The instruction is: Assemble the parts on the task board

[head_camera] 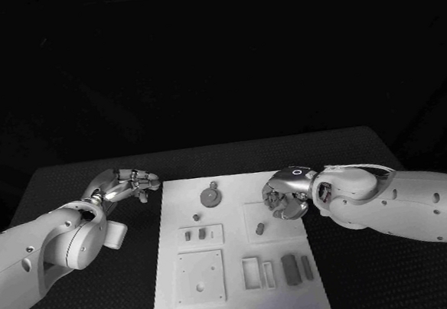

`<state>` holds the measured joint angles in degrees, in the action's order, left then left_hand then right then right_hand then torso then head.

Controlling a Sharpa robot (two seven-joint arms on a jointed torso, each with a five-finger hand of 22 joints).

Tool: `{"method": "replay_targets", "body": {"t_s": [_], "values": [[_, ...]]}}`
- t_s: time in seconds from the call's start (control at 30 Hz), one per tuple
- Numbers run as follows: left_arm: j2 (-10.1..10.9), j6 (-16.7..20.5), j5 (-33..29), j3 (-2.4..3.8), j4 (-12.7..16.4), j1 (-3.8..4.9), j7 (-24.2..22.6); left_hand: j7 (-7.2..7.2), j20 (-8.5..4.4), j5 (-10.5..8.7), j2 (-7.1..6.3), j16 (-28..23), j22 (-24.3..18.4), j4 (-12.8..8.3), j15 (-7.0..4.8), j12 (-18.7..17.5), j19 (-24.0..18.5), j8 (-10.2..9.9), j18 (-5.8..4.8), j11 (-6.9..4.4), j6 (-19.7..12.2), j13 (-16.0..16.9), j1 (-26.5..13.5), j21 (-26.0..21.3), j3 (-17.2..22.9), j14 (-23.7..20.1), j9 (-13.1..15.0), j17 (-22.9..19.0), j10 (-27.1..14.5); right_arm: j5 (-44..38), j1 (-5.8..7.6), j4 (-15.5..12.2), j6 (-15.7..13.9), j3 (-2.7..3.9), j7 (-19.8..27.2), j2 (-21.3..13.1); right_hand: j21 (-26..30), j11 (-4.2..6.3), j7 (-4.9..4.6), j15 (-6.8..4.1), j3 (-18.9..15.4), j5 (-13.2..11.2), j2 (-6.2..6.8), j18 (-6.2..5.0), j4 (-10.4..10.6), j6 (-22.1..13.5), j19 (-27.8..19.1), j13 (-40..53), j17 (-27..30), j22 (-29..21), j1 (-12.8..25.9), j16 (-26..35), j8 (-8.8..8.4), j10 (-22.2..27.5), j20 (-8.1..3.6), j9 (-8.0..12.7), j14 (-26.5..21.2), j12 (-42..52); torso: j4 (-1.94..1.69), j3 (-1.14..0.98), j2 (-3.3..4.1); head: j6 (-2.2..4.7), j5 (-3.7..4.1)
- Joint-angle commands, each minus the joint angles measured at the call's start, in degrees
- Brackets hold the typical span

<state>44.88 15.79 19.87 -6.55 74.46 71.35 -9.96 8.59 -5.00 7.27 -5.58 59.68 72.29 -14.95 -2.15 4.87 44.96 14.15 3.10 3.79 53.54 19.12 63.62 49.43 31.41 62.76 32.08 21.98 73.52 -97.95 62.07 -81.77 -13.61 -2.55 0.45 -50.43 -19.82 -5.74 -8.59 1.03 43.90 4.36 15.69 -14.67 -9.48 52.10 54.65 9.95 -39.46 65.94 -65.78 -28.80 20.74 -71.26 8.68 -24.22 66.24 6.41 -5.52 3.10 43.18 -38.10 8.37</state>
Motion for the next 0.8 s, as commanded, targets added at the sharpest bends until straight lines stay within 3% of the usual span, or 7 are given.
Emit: {"method": "replay_targets", "body": {"t_s": [0.03,0.47,0.8], "values": [[-0.1,-0.7,-0.6,0.04,0.2,0.03,-0.8,-0.07,-2.59,-0.15,0.06,-0.3,-0.1,0.0,-0.19,0.2,0.4,0.3,-0.88,-0.01,0.2,0.1,-0.6,-0.3,-0.2,0.4,0.1,0.1,0.3,-2.4,-0.33,0.1,-0.5,-0.05,-0.8,0.3,-0.2,0.05,0.08,-0.04,0.9,-0.5,0.30,-0.33,0.1,0.7,0.4,0.1,-0.3,0.1,-0.5,0.4,-0.06,-0.2,-0.04,0.0,0.6,-0.3,0.02,0.00,0.01,-0.11,-0.10],[0.0,-1.0,-0.7,0.04,0.0,0.03,-0.3,-0.02,-2.64,-0.17,0.12,-0.4,-0.1,0.1,-0.17,0.1,0.4,0.3,-0.93,0.01,0.1,0.1,-0.8,-0.4,-0.4,0.4,0.0,0.1,0.2,-4.6,-0.83,0.9,-0.5,-0.12,-1.8,1.5,-0.2,0.14,0.49,-0.09,4.2,-1.5,0.45,-0.33,1.3,2.1,0.5,0.5,-1.7,0.4,-1.7,1.4,0.20,-0.6,-0.08,0.0,1.1,-0.7,0.05,-0.09,0.02,-0.31,-0.16],[0.0,-1.3,-0.7,0.03,0.0,0.03,-0.2,0.03,-2.67,-0.16,0.15,-0.5,-0.1,0.2,-0.16,0.0,0.5,0.3,-0.95,0.03,0.1,0.1,-0.9,-0.5,-0.4,0.5,0.0,0.2,0.1,-7.8,-1.47,1.1,0.0,-0.39,-2.6,2.3,-1.1,0.85,1.46,-0.65,7.1,-1.5,-0.46,-0.33,1.2,4.5,1.8,1.2,-3.5,1.1,-3.0,1.2,1.24,-2.2,-0.62,-0.5,2.3,-0.2,0.06,-0.15,0.03,-0.54,-0.17]]}}
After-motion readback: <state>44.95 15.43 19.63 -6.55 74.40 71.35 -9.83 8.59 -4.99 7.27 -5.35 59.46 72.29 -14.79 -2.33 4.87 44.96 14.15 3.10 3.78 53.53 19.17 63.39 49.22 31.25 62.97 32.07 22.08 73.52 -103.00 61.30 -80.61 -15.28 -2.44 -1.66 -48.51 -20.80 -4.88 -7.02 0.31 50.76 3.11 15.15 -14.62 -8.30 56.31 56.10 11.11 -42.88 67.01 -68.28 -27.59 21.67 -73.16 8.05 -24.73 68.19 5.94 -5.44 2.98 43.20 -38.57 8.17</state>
